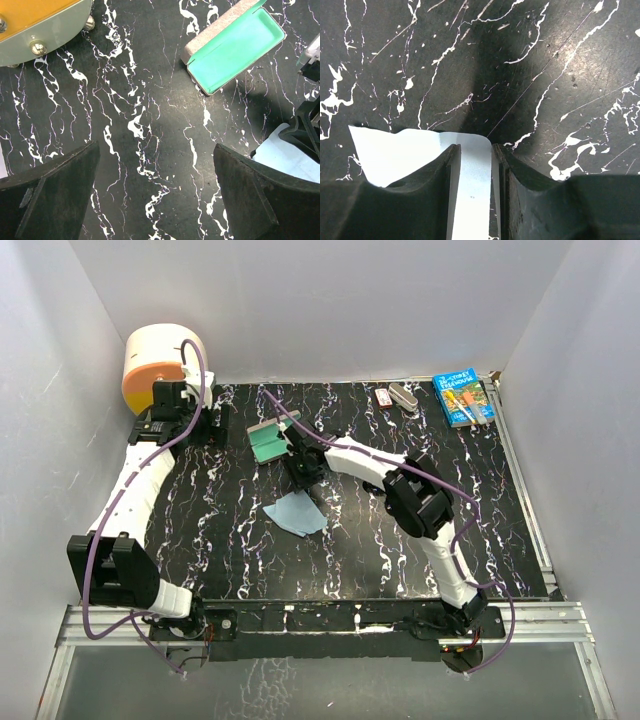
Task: Organize the sunglasses
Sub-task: Adjust the glasses cleaning cloth at the center of the board.
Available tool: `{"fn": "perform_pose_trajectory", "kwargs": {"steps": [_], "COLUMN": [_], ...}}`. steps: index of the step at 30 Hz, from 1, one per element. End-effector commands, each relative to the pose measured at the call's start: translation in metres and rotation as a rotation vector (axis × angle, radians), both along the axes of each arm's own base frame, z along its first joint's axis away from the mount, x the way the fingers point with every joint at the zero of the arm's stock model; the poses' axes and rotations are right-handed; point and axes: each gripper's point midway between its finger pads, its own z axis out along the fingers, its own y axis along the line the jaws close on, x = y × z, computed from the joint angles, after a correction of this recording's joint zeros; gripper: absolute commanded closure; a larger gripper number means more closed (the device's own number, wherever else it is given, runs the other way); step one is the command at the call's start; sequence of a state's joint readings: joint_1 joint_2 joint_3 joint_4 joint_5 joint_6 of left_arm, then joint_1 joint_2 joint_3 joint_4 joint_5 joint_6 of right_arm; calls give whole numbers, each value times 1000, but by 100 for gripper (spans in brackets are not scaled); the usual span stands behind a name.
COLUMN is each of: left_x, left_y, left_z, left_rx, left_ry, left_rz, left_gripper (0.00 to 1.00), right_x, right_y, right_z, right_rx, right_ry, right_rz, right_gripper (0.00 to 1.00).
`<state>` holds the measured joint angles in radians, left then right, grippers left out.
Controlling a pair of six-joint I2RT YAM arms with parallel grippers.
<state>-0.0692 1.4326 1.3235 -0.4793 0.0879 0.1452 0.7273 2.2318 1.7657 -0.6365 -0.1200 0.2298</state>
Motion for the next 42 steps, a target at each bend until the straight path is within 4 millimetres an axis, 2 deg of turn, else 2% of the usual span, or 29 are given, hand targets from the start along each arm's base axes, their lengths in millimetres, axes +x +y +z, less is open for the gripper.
{"fn": "perform_pose_trajectory", "kwargs": {"steps": [1, 5, 9, 12, 21, 25, 28, 35, 42], "left_x": [-6, -6, -6, -6, -8, -8, -12, -14, -14], "left_y": [0, 1, 0, -1, -3, -4, -5, -5, -3], "left_z": [19, 18, 18, 18, 21, 20, 28, 31, 33], "left_rx": [-13, -10, -11, -16, -25, -28, -33, -36, -31], "left_ry": [-52, -51, -48, -47, -55, -50, -75, -83, -82], "left_rz": [-1, -1, -4, -9, -18, -22, -27, -28, -19], "left_gripper": [6, 7, 7, 7, 8, 8, 8, 8, 8], "right_x": [-5, -8, -6, -1, 25, 30, 29, 25, 15], "right_y": [-3, -6, -7, -5, 18, 28, 30, 38, 59], "right_z": [-19, -30, -34, -29, 24, 49, 62, 87, 110], "right_rx": [-71, -106, -125, -125, -55, -26, -6, 65, 165], "right_ry": [-3, 3, -2, -22, -188, -264, -288, -311, -305], "right_rz": [6, 2, -7, -20, -21, -16, -17, 9, 86], "right_gripper": [65, 72, 92, 92, 92, 92, 92, 92, 92]}}
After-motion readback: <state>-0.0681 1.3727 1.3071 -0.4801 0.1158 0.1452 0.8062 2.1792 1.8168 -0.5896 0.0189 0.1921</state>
